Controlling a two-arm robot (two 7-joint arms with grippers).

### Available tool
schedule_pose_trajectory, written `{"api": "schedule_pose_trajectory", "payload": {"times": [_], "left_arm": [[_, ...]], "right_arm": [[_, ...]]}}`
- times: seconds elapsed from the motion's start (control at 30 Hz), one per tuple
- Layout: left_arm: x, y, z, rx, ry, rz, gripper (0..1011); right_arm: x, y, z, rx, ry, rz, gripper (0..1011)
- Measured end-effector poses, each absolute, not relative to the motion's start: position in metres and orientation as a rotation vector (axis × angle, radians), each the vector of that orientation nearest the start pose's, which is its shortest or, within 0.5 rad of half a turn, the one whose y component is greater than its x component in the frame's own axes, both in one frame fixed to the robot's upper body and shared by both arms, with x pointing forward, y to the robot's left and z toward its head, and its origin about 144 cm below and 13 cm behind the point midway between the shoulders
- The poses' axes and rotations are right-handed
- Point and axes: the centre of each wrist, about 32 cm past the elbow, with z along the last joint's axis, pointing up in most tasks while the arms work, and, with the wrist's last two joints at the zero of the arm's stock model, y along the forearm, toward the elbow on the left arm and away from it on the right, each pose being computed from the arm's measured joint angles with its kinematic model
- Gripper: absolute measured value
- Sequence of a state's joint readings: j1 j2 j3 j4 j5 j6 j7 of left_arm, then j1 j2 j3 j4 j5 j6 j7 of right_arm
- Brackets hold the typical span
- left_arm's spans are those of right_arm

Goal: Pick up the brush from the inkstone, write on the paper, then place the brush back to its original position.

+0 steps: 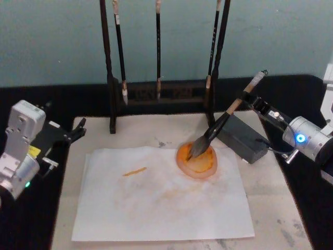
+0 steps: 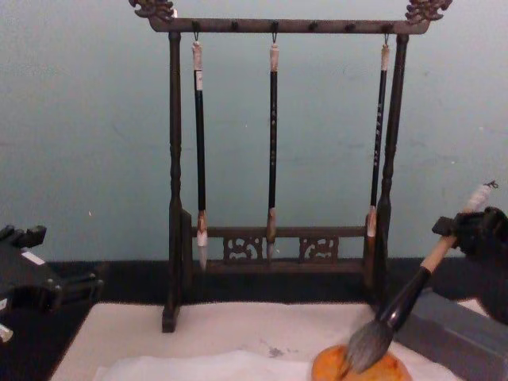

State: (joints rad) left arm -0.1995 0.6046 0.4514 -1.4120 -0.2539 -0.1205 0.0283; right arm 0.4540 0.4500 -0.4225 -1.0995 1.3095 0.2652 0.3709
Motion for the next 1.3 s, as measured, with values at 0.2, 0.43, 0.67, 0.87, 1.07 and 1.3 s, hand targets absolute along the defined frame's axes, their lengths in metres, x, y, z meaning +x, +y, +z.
{"api": "schedule_pose_trajectory", "payload": {"times": [0.2,0.43,0.67,0.87,1.07,1.3], "left_arm": [[0.489,0.31,1.14,0.304,-0.285,1.248,1010],[0.489,0.31,1.14,0.304,-0.285,1.248,1010],[0.489,0.31,1.14,0.305,-0.285,1.248,1010],[0.489,0.31,1.14,0.305,-0.285,1.248,1010],[0.489,0.31,1.14,0.304,-0.285,1.248,1010],[0.489,0.31,1.14,0.304,-0.285,1.248,1009]], "right_arm": [[0.564,-0.311,1.149,0.35,0.807,-0.962,176],[0.562,-0.309,1.148,0.358,0.804,-0.964,176],[0.56,-0.308,1.147,0.364,0.806,-0.973,176],[0.556,-0.308,1.147,0.372,0.807,-0.988,176],[0.55,-0.306,1.146,0.384,0.795,-1.004,176],[0.545,-0.305,1.144,0.391,0.795,-1.018,176]]}}
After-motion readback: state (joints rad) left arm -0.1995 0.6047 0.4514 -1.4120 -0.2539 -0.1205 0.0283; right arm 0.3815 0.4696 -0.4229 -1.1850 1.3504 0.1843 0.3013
